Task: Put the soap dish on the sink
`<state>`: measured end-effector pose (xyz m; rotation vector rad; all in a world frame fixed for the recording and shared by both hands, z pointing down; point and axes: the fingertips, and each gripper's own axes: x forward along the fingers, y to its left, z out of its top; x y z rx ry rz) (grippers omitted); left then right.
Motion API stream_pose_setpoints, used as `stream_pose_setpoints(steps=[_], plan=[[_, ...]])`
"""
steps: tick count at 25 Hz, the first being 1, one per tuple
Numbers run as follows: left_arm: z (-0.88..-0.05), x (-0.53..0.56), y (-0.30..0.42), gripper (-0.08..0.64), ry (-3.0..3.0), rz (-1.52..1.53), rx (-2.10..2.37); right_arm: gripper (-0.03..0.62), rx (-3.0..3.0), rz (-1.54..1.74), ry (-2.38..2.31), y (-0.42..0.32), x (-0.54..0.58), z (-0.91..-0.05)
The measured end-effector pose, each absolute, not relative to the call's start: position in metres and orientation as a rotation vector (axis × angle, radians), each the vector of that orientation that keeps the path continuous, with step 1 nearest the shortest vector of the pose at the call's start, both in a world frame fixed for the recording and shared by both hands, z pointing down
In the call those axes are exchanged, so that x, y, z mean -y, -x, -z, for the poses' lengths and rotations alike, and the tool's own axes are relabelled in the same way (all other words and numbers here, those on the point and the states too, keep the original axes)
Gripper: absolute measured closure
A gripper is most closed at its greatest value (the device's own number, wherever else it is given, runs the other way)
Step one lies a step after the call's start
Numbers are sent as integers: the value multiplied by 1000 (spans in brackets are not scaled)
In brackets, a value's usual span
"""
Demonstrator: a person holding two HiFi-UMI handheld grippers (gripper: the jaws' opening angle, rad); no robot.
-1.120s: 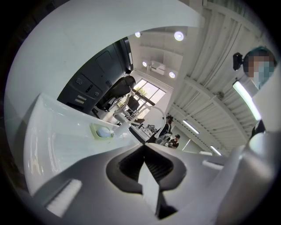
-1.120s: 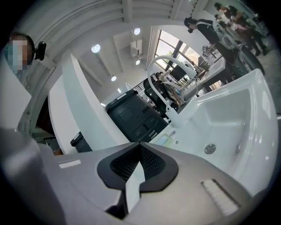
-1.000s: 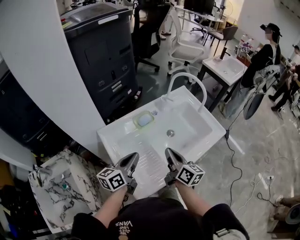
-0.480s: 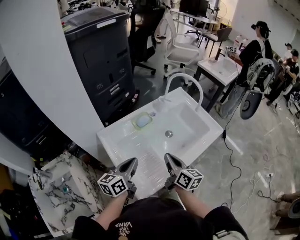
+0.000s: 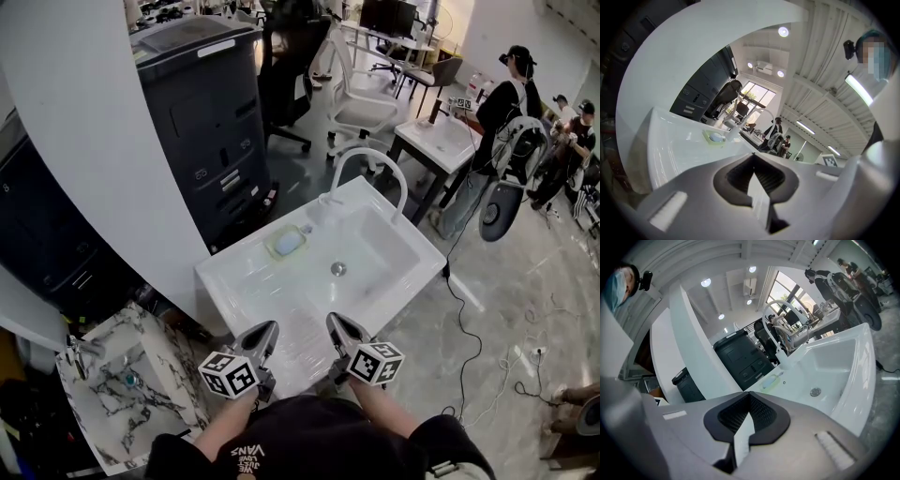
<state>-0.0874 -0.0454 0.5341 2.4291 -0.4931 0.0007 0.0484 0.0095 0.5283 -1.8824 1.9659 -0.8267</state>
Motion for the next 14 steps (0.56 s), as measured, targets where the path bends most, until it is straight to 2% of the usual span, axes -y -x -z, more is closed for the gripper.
stream_pose_setpoints(steps=[14], plan=[[-532, 40, 84, 508, -2433, -4, 487, 591, -1971, 825, 1888, -50, -11, -527]])
